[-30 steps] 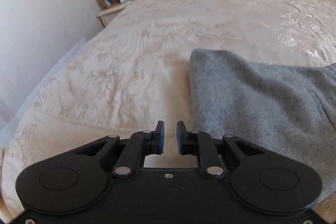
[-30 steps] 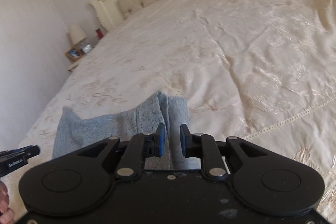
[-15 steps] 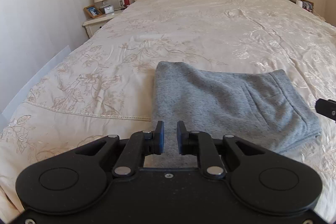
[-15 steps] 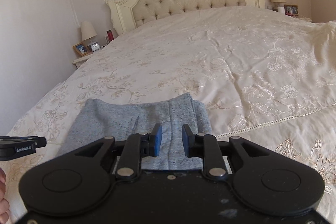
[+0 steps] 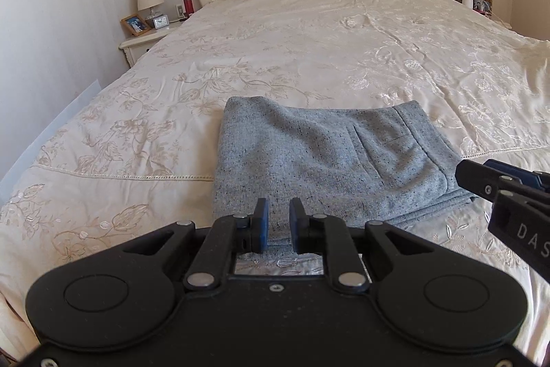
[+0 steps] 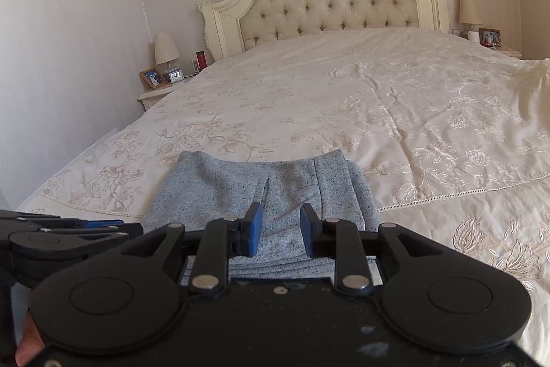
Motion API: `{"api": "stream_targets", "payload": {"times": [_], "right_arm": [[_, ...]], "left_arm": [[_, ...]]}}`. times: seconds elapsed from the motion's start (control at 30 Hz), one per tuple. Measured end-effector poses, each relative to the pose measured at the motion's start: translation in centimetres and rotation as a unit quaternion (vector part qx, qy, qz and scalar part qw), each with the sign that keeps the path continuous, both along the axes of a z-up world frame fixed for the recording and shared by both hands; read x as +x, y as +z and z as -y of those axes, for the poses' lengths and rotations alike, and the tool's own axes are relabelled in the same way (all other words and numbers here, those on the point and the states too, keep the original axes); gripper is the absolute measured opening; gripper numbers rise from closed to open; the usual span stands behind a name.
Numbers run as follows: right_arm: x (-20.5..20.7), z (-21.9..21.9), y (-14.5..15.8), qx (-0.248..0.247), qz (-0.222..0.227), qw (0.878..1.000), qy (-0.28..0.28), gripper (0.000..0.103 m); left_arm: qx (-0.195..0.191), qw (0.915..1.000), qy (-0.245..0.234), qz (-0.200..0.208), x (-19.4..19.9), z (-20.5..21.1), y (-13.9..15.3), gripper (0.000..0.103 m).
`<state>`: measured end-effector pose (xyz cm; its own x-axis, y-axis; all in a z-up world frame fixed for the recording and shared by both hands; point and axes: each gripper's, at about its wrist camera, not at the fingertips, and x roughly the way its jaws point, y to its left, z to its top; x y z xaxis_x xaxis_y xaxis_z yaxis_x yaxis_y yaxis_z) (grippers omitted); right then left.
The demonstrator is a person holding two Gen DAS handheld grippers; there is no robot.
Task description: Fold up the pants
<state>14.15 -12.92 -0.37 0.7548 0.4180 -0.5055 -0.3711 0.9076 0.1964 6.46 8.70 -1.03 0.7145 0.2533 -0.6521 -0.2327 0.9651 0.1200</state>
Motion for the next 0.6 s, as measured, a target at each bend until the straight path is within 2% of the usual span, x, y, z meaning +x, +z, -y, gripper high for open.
{"api": "stream_targets", "payload": {"times": [0.6], "right_arm": [[-0.80, -0.12, 0.28, 0.003, 0.001, 1.000, 0.010, 0.027]], "left_arm": [[-0.001, 1.0000, -0.001, 0.004, -0.01, -0.28, 0.06, 0.023]]}}
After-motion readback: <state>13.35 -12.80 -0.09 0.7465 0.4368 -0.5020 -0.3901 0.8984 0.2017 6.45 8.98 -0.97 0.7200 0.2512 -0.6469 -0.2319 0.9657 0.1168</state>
